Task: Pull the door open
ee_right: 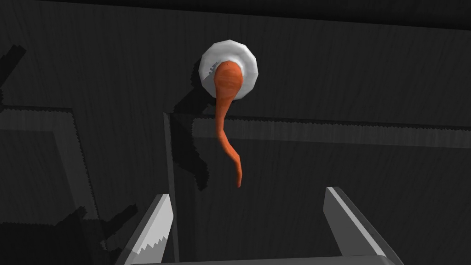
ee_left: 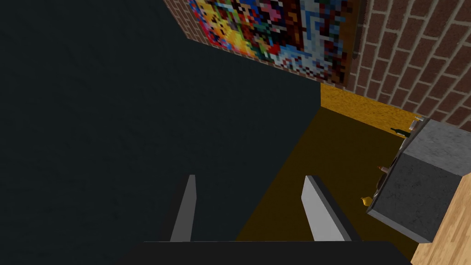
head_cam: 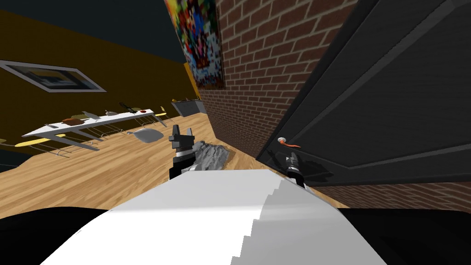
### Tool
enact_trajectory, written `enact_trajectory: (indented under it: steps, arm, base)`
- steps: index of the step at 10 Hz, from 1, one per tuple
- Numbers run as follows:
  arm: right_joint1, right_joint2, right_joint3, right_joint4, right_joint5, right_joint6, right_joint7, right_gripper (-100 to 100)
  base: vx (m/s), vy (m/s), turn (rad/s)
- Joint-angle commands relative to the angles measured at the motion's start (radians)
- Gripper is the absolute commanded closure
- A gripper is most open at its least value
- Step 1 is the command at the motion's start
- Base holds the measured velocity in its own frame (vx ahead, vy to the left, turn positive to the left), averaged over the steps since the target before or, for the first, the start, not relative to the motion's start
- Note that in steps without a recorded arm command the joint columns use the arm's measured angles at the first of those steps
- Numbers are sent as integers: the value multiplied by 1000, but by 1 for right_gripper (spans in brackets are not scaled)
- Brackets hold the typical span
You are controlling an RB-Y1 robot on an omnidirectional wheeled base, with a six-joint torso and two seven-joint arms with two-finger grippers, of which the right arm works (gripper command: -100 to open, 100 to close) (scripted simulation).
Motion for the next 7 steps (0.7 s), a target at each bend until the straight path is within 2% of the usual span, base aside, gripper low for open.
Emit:
enact_trajectory:
  steps: [1,4,7]
  arm:
    - [-6,-8,-12,33,-5,-2,-7,-100]
    - [-16,-4,-10,40,-4,-8,0,-100]
    - [-29,0,-16,50,-6,-5,11,-100]
  base:
    - [72,-34,203]
    - [86,-57,26]
    - [158,-126,27]
